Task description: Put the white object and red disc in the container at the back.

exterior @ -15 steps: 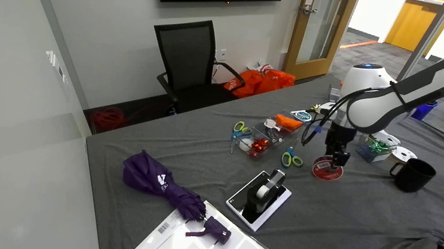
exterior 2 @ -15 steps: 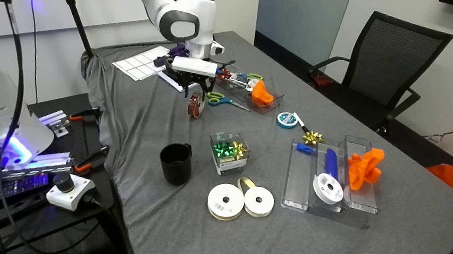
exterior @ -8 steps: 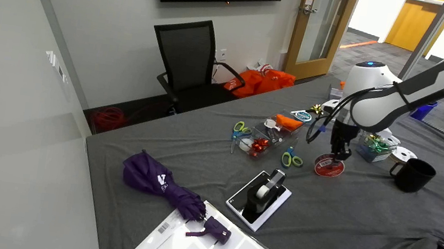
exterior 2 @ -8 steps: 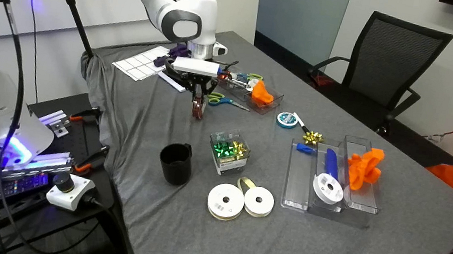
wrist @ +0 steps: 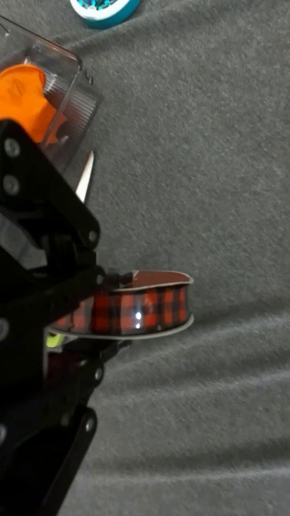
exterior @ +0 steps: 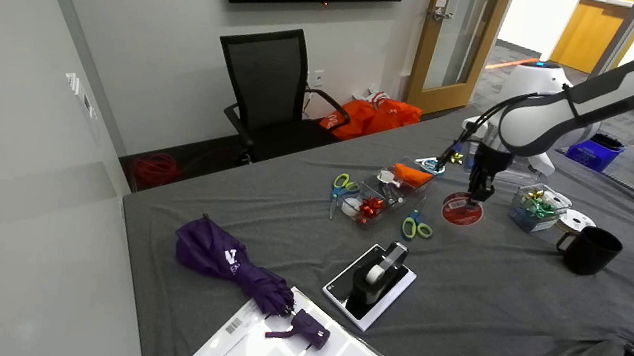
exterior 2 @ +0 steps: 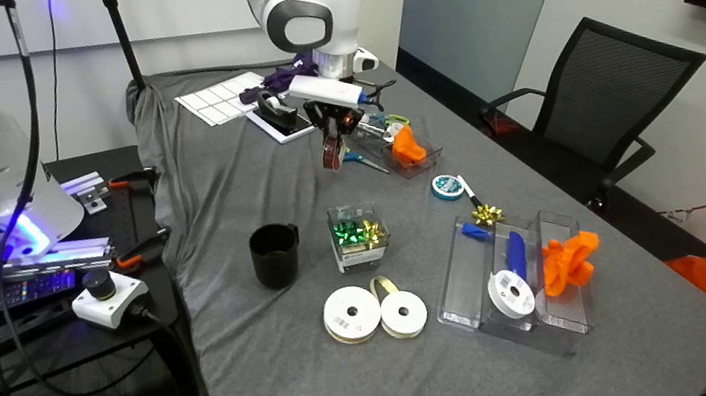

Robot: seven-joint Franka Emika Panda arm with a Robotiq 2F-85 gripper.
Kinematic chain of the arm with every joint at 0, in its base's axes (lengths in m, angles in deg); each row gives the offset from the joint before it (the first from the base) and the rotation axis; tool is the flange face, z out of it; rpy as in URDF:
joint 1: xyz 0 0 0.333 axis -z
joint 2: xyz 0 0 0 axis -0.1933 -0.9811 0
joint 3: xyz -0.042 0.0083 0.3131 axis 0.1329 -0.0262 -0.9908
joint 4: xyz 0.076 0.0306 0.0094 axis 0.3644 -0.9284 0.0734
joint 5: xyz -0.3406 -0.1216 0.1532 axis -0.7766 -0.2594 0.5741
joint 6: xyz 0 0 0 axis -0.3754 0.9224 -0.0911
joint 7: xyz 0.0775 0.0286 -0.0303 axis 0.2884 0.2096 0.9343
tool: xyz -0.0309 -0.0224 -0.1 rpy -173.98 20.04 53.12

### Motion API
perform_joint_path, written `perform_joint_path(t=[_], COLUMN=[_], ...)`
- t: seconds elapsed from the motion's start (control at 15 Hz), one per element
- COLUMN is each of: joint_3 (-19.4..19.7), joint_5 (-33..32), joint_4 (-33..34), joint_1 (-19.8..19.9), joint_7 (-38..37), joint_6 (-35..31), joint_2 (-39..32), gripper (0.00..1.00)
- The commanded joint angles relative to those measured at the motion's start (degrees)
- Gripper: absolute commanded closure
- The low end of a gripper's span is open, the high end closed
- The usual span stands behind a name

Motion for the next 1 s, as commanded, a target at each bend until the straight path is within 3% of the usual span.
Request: perform_joint_path(t=[0.0,0.27,0.33,0.6,0.67,0.93], joint_3=[-3.92,-5.41,-4.56,-4.93,-4.93,-4.42], joint_5=[8.38,13.41,12.06,12.36,12.37,6.98], joint_4=[6.39,10.06,7.71,9.00,9.00,10.71], joint_1=[2.89,2.10,1.53,1.42,1.43,-2.91], joint_7=[2.61,2.25,1.61,1.49,1.49,-2.51], joint_6=[4.32,4.27,2.91,2.97,2.98,1.00], joint_2=[-2.22,-2.31,-1.53,-1.63,-1.64,-1.55], gripper=[0.93,0.93,0.70,0.70,0.93,0.93])
